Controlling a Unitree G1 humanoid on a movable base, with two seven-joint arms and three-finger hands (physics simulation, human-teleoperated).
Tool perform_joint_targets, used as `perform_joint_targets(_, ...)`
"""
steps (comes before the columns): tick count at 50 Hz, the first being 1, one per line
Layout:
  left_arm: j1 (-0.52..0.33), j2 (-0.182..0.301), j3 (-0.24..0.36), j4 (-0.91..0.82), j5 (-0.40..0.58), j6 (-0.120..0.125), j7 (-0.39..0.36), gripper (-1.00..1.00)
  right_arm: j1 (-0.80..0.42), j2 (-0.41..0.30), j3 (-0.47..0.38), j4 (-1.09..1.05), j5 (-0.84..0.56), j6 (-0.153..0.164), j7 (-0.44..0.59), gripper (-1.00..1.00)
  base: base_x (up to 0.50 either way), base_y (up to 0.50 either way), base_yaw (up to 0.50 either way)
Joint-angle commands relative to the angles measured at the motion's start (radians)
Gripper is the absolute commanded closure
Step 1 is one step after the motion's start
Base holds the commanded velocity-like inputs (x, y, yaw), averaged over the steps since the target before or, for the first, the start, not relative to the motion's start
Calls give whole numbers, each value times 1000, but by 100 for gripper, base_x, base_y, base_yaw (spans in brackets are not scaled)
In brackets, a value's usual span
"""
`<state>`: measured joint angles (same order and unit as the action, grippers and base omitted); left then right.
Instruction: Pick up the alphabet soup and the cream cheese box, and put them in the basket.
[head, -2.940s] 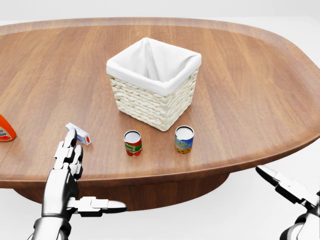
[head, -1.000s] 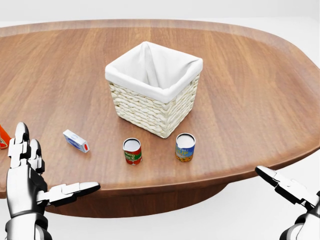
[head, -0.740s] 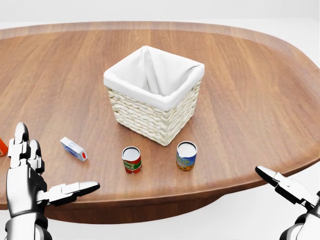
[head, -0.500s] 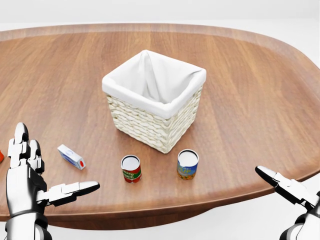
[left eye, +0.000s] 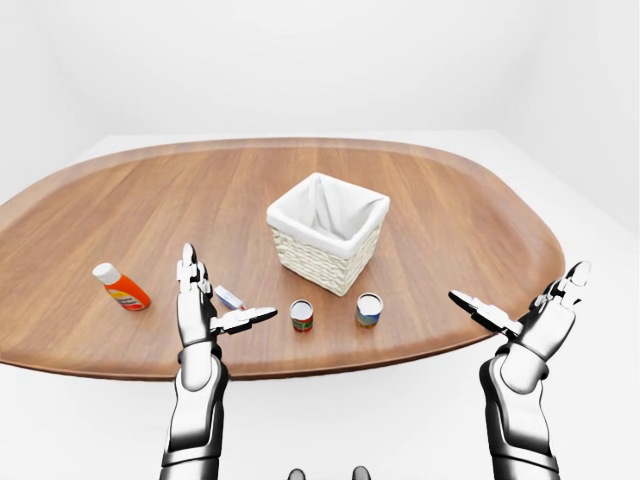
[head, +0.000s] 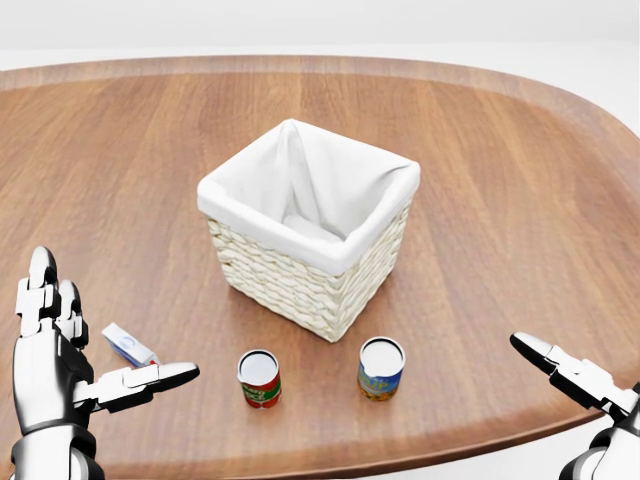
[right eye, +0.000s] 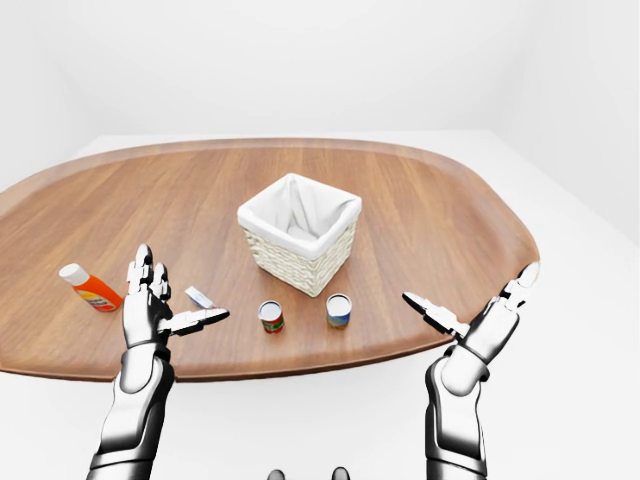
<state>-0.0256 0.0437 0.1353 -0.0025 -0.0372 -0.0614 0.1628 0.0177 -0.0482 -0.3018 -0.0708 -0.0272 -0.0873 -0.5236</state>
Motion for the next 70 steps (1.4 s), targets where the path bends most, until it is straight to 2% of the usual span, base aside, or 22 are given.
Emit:
perform_joint_targets(1,-3,1,1,14,1,-10,3,-100,-1,-1,-1,8,-1,0,0,-100,20,0,0)
perform_joint_targets(4,0,1,-1,2,2,0,4,-100,-1,0,0,5,-2,0,0,-100,20,0,0)
perform_joint_targets(8,-3,1,0,10,3,-5,5,-100,-1,0,1,4,-2,0,0,-100,20,0,0)
perform_joint_targets(10,1,0,-1,-7,6,7,9,-100,0,0,1,-2,-3,0,0,-100,20,0,0)
perform_joint_targets(20,-6,2,3,16,11,-14,14,-100,-3,-2,-1,6,1,0,0,-100,20,0,0)
perform_joint_targets(21,4,0,0,-12,9,5,13,-100,0,-1,-1,0,2,0,0,-100,20,0,0)
perform_joint_targets(24,1,1,2,1,5,-5,9,-100,1,0,-1,0,1,0,0,-100,20,0,0)
perform_joint_targets(30,1,0,1,-1,5,-1,8,-100,0,-1,-2,1,3,0,0,-100,20,0,0)
perform_joint_targets(38,-5,2,2,19,2,-17,5,-100,-1,-1,-2,5,3,0,0,-100,20,0,0)
perform_joint_targets(42,-1,2,0,9,3,-11,6,-100,1,-1,-2,1,3,0,0,-100,20,0,0)
perform_joint_targets(45,7,0,-2,-14,5,5,7,-100,2,-1,-2,-1,4,0,0,-100,20,0,0)
perform_joint_targets(46,4,0,-2,-5,5,-2,7,-100,1,-1,-3,2,4,0,0,-100,20,0,0)
perform_joint_targets(48,6,-1,-2,-13,6,3,7,-100,1,0,-2,-1,3,0,0,-100,20,0,0)
perform_joint_targets(51,-2,1,1,12,11,-13,12,-100,-1,0,-2,5,2,0,0,-100,20,0,0)
perform_joint_targets(53,5,-1,-1,-12,9,5,12,-100,-2,-1,-1,5,3,0,0,-100,20,0,0)
perform_joint_targets(55,-2,1,0,9,10,-9,11,-100,-1,0,-1,0,4,0,0,-100,20,0,0)
perform_joint_targets(59,-4,2,0,16,12,-12,10,-100,-1,-1,-2,5,4,0,0,-100,20,0,0)
perform_joint_targets(62,0,2,-1,5,13,-3,11,-100,0,0,-1,-2,4,0,0,-100,20,0,0)
perform_joint_targets(65,-6,3,1,22,13,-15,10,-100,0,0,-1,-1,3,0,0,-100,20,0,0)
perform_joint_targets(67,0,2,-1,6,13,-4,10,-100,0,0,-1,1,4,0,0,-100,20,0,0)
perform_joint_targets(69,-4,3,1,18,12,-12,9,-100,1,0,-1,-1,3,0,0,-100,20,0,0)
perform_joint_targets(70,-1,2,0,6,12,-4,10,-100,1,1,-1,-4,6,0,0,-100,20,0,0)
